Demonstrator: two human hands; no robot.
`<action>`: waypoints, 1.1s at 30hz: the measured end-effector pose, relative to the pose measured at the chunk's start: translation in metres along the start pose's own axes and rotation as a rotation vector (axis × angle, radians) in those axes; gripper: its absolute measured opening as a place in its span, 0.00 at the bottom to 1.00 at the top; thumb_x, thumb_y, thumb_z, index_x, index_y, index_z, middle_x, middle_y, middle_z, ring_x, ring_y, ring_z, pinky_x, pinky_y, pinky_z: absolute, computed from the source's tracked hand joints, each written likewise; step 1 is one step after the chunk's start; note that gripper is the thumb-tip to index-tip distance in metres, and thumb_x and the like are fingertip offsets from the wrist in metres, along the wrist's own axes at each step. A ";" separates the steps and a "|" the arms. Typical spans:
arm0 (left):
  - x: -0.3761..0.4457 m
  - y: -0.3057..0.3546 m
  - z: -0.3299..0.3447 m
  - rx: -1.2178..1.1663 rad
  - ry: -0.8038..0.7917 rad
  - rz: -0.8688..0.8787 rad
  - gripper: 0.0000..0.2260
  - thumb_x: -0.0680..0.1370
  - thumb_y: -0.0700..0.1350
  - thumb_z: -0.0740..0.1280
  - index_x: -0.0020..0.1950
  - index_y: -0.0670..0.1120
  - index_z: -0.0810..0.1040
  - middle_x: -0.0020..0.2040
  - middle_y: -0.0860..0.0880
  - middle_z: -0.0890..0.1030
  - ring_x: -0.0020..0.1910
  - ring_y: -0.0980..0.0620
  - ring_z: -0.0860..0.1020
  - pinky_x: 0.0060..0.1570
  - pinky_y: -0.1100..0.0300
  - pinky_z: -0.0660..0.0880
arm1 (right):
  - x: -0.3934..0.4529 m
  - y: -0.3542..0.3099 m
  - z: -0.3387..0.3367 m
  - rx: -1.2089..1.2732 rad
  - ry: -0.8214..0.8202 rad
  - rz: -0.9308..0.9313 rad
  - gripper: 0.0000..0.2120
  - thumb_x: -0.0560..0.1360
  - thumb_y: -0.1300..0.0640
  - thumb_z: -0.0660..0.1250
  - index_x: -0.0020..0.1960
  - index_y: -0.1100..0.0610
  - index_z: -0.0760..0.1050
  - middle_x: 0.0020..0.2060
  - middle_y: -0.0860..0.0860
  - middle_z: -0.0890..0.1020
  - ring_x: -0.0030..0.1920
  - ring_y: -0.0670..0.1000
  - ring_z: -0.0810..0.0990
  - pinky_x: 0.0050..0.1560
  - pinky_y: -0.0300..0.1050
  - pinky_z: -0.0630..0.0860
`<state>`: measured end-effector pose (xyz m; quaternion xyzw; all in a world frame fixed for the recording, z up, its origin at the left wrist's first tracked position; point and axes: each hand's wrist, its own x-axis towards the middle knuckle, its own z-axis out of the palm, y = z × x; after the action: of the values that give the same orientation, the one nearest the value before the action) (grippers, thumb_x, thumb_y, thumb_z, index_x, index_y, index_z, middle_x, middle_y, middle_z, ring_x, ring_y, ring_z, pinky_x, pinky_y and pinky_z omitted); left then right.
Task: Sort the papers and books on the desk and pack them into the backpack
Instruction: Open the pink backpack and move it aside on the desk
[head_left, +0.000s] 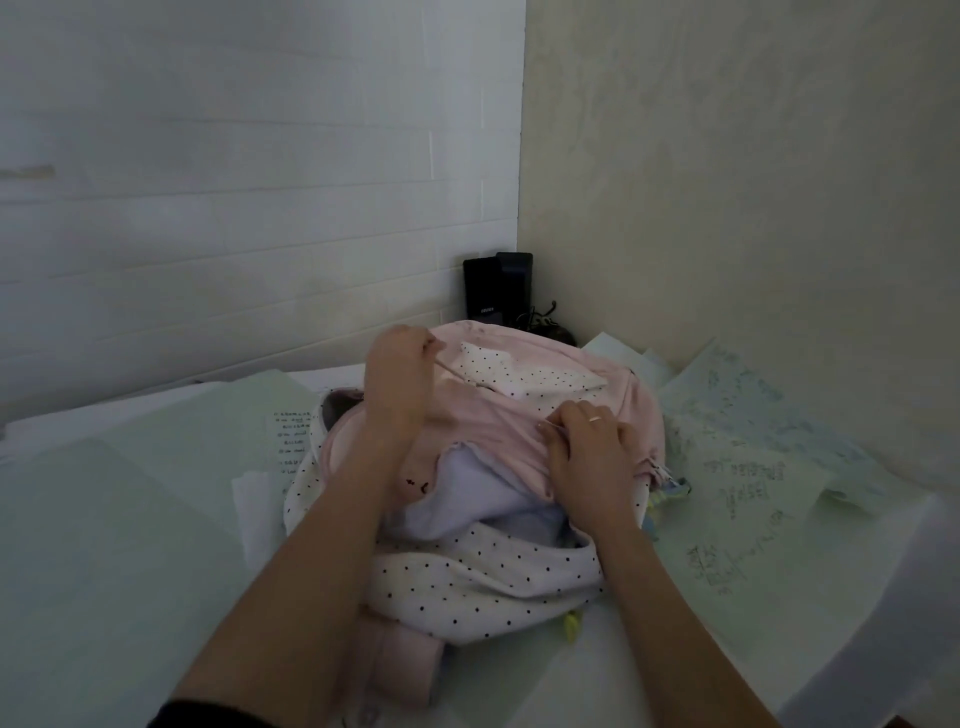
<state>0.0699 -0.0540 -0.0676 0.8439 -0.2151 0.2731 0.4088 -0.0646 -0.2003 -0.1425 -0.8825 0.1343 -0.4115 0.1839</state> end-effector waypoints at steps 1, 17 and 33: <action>0.004 -0.010 -0.005 0.038 -0.003 -0.011 0.09 0.77 0.41 0.67 0.45 0.35 0.82 0.44 0.36 0.82 0.47 0.39 0.78 0.46 0.53 0.66 | -0.001 -0.001 0.000 -0.032 0.020 -0.037 0.07 0.76 0.55 0.58 0.40 0.54 0.70 0.38 0.49 0.76 0.43 0.55 0.73 0.44 0.49 0.59; -0.028 -0.020 0.002 0.105 -0.552 -0.077 0.02 0.77 0.41 0.63 0.48 0.46 0.74 0.45 0.43 0.80 0.46 0.45 0.76 0.45 0.55 0.69 | 0.025 -0.024 -0.006 -0.218 -0.401 -0.200 0.12 0.77 0.48 0.60 0.57 0.45 0.77 0.49 0.51 0.82 0.54 0.55 0.75 0.54 0.52 0.61; -0.039 -0.032 -0.068 0.694 -0.337 -0.412 0.40 0.69 0.62 0.69 0.72 0.43 0.60 0.70 0.38 0.64 0.70 0.37 0.61 0.66 0.42 0.61 | 0.035 -0.040 -0.023 -0.184 -0.736 0.072 0.40 0.68 0.37 0.70 0.73 0.47 0.55 0.70 0.52 0.67 0.68 0.57 0.67 0.66 0.59 0.65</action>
<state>0.0399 0.0250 -0.0757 0.9893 -0.0016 0.1005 0.1062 -0.0570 -0.1831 -0.0878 -0.9788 0.1265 -0.0467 0.1543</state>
